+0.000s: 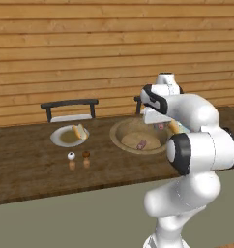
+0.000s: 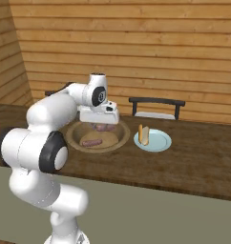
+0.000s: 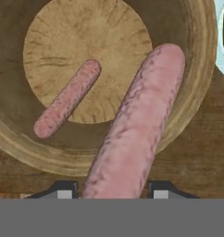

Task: Place one bun and one sausage from the bowl on each plate.

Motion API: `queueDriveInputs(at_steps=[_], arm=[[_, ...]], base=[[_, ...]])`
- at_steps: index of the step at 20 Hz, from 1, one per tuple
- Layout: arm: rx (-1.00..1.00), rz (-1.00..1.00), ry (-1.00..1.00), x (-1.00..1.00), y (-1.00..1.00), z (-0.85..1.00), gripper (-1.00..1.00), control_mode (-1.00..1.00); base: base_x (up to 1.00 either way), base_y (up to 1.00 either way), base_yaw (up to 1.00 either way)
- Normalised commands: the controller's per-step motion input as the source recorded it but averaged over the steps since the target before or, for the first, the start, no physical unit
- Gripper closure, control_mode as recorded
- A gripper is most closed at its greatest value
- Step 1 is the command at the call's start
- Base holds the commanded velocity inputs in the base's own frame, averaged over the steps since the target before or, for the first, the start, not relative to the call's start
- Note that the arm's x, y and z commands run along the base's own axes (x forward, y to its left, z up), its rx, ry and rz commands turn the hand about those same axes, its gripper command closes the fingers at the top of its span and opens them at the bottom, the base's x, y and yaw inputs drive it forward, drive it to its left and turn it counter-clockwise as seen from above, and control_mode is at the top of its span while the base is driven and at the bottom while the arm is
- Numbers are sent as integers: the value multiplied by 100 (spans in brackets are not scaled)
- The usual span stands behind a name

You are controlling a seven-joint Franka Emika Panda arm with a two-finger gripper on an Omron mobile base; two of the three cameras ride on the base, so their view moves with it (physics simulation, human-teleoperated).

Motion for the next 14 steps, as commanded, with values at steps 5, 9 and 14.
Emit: queueDriveInputs(at_steps=[5,9,14], arm=[[0,35,-4,0,-100,17,100,-100],[0,43,-1,4,-100,16,100,-100],[6,14,0,21,-67,11,100,-100]], base=[[0,0,0],[0,0,0],[0,0,0]])
